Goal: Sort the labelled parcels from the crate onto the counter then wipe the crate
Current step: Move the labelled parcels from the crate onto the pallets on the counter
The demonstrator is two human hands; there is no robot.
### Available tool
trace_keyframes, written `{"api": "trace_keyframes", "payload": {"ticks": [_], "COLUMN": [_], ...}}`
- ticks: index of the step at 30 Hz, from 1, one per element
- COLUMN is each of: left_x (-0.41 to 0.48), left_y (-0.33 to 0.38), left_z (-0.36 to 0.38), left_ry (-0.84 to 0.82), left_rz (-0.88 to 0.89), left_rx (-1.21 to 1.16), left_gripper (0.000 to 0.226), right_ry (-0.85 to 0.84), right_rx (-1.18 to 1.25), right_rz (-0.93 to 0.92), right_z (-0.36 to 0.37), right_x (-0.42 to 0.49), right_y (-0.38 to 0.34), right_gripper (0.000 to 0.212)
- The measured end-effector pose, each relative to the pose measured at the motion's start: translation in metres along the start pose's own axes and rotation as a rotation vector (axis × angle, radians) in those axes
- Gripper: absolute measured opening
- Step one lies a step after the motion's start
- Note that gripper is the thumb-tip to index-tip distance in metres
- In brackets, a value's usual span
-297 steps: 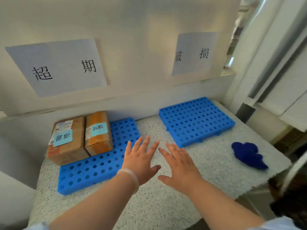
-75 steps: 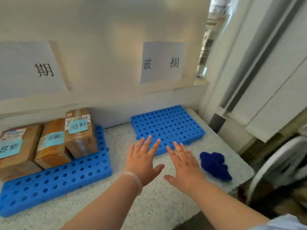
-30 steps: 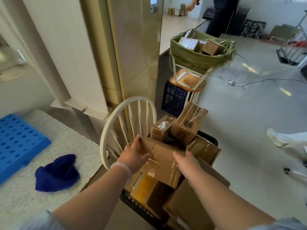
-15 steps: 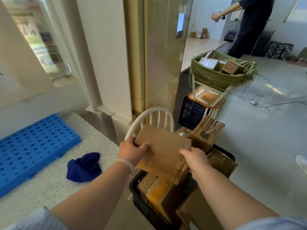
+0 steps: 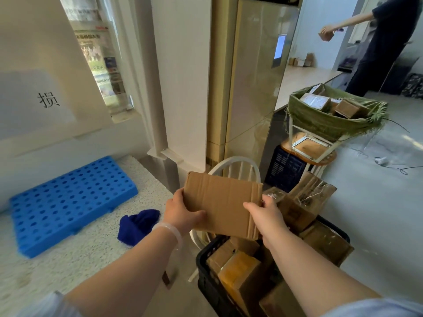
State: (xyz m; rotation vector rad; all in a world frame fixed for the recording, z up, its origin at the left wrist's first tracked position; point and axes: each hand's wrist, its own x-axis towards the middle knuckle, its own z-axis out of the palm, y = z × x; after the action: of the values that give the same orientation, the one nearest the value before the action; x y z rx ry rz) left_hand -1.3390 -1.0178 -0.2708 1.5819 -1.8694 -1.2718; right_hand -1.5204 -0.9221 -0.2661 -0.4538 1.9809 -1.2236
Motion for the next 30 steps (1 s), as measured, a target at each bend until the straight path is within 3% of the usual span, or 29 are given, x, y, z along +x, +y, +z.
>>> {"api": "trace_keyframes", "payload": {"ticks": [5, 9, 13, 17, 20, 23, 26, 30], "left_x": [-0.003, 0.000, 0.003, 0.002, 0.001, 0.001, -0.001, -0.002], "left_y": [0.005, 0.008, 0.007, 0.003, 0.001, -0.003, -0.008, -0.014], "left_z": [-0.006, -0.013, -0.015, -0.020, -0.020, -0.018, -0.018, -0.020], "left_ry": [0.109, 0.182, 0.161, 0.062, 0.075, 0.146, 0.094, 0.054], "left_rz": [-0.046, -0.077, -0.025, 0.011, -0.033, -0.032, 0.033, 0.070], "left_rx": [-0.232, -0.366, -0.484, -0.458, -0.432, -0.334, -0.270, -0.169], "left_gripper": [0.079, 0.060, 0.066, 0.061, 0.063, 0.074, 0.095, 0.095], "right_ry": [-0.011, 0.013, -0.021, -0.079, -0.098, -0.108, -0.107, -0.106], "right_rx": [0.093, 0.134, 0.127, 0.045, -0.079, -0.166, -0.129, -0.112], "right_rz": [0.037, 0.040, 0.024, -0.025, -0.060, -0.082, -0.086, -0.094], "right_z": [0.006, 0.009, 0.011, 0.012, 0.014, 0.014, 0.013, 0.015], "right_x": [0.007, 0.011, 0.012, 0.013, 0.014, 0.013, 0.011, 0.011], "right_y": [0.000, -0.005, -0.007, -0.007, -0.005, -0.004, -0.005, -0.007], "right_gripper": [0.051, 0.060, 0.043, 0.042, 0.046, 0.051, 0.058, 0.067]}}
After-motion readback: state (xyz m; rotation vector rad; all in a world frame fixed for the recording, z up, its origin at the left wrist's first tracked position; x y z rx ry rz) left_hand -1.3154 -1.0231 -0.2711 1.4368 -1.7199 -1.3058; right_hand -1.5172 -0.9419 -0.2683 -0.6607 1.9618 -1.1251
